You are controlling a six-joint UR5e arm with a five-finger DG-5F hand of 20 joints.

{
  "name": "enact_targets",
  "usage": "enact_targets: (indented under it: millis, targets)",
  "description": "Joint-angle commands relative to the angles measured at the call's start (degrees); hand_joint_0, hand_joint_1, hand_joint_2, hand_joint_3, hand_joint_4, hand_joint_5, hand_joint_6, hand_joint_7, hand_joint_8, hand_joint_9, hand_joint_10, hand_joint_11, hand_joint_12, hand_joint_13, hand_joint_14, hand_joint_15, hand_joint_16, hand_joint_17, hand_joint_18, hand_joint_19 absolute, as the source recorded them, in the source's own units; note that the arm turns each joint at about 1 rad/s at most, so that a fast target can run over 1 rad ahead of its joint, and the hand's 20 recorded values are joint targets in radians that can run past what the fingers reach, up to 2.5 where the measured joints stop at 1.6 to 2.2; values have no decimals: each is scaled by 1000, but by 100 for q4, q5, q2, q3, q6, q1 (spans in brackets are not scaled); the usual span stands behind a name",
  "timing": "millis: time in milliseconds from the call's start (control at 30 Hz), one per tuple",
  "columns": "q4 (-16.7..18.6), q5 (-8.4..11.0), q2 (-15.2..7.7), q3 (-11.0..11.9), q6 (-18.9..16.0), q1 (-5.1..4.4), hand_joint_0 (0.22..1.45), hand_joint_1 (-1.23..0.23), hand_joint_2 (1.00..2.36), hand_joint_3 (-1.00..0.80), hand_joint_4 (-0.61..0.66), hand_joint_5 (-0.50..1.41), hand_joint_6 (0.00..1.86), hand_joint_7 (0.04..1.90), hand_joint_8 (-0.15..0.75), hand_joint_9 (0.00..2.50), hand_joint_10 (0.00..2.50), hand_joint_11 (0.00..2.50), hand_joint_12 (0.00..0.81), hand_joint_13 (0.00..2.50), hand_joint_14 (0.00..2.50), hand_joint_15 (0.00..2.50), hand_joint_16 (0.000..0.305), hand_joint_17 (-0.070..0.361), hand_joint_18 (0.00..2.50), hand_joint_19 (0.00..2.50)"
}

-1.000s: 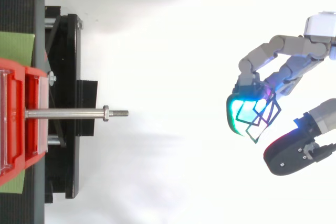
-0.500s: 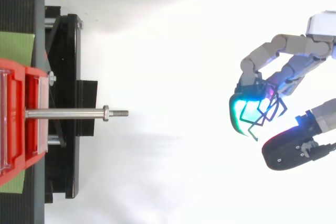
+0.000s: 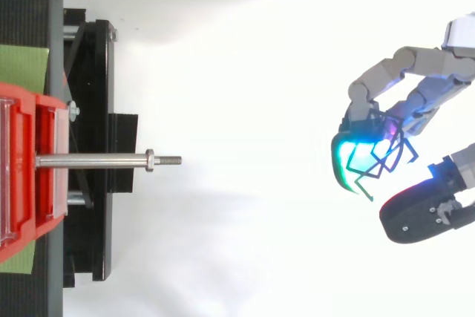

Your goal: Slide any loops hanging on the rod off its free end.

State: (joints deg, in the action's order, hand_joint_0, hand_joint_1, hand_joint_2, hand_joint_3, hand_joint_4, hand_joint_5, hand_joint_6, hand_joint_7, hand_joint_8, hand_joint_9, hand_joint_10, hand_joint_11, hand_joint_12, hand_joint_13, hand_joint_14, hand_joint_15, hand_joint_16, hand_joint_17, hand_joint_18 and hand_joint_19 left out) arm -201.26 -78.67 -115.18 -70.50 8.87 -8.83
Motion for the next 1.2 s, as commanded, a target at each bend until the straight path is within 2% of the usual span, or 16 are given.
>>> enact_targets:
  millis: [0,67,133,200,400,533,700,867,1100,1167]
  targets:
    - [-63,19,66,10,1,-13,589,-692,1023,-200,-41,-178,906,1161,249,858,14,420,257,788,6,163,37,83,756,440]
    - [-142,63,84,72,1,-13,587,-698,1025,-172,-62,-184,912,1148,251,866,16,428,258,790,6,163,37,83,758,444]
    - [-370,89,84,212,18,-13,588,-703,1024,-170,-52,-193,912,1120,251,867,14,427,259,791,6,162,37,83,760,438]
    - [-599,142,84,282,27,-4,592,-715,1018,-261,17,-203,898,1062,247,866,14,421,259,788,6,160,37,83,751,441]
    - [-625,247,75,282,36,-22,569,-585,1010,-390,85,-182,864,1087,249,893,17,423,260,788,6,166,37,83,742,455]
    - [-625,282,75,282,36,-31,568,-543,1011,-381,92,-175,857,1112,253,914,14,427,260,790,6,161,37,84,741,456]
    - [-625,282,84,274,36,-40,568,-679,1020,-225,65,-175,864,1153,259,904,15,431,265,794,6,165,37,84,743,443]
    - [-625,282,75,282,36,-40,570,-721,1023,-163,21,-180,878,1154,251,881,14,430,263,788,7,170,37,84,742,450]
    - [-625,273,84,282,36,-40,581,-786,1021,-170,36,-208,893,1065,237,822,14,423,260,761,6,167,37,84,720,449]
    - [-625,273,84,282,36,-31,598,-813,1017,-250,65,-211,886,1041,231,813,14,417,258,756,6,166,37,84,717,448]
